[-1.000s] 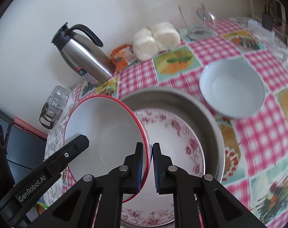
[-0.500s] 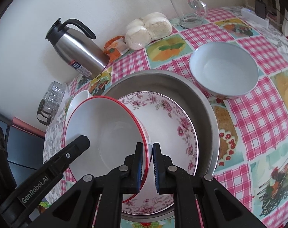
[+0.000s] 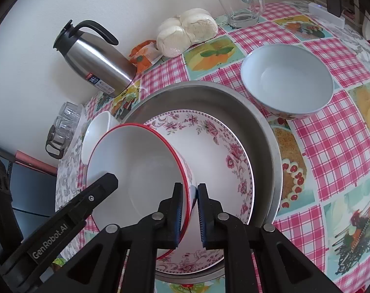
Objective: Organize plates and bowls
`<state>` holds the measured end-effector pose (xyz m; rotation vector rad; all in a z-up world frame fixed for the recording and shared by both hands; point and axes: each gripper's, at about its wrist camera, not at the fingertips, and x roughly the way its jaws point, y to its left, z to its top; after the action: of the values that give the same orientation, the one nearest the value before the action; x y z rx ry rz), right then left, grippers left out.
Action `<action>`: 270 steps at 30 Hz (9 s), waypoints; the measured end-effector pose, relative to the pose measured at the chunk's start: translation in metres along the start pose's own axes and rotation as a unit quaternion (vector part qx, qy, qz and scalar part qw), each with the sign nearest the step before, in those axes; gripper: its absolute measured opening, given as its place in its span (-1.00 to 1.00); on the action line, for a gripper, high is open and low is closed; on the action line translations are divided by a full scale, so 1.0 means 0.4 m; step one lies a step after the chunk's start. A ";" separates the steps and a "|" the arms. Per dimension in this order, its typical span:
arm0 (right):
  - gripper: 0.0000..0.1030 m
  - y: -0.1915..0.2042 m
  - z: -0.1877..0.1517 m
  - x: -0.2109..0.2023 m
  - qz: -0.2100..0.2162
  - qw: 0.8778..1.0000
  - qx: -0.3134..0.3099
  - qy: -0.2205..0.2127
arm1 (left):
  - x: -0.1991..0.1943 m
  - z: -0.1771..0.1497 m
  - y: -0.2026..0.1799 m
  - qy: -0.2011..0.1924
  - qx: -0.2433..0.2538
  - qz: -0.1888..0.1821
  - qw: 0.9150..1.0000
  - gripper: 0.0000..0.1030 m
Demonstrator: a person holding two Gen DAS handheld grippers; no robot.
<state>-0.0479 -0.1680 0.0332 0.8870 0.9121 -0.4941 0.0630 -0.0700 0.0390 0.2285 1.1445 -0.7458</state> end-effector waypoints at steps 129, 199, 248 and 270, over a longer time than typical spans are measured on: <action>1.00 0.171 -0.015 -0.102 -0.121 0.978 -0.150 -0.074 | -0.150 -0.007 0.298 -0.035 -0.163 0.137 0.976 0.81; 1.00 0.456 0.049 0.018 -0.128 0.958 -0.223 -0.126 | -0.082 0.098 0.614 -0.062 -0.274 0.104 0.954 0.81; 0.59 0.450 0.186 0.301 -0.190 0.954 -0.229 -0.026 | 0.143 0.165 0.527 -0.006 -0.231 -0.001 0.973 0.77; -0.25 0.472 0.218 0.427 -0.152 0.968 -0.197 0.031 | 0.209 0.181 0.491 0.010 -0.204 -0.032 0.978 0.03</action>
<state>0.2174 -0.1359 0.0000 0.4024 1.1640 -0.5252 0.2597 0.0026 -0.0439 -0.1464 1.3013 -0.5493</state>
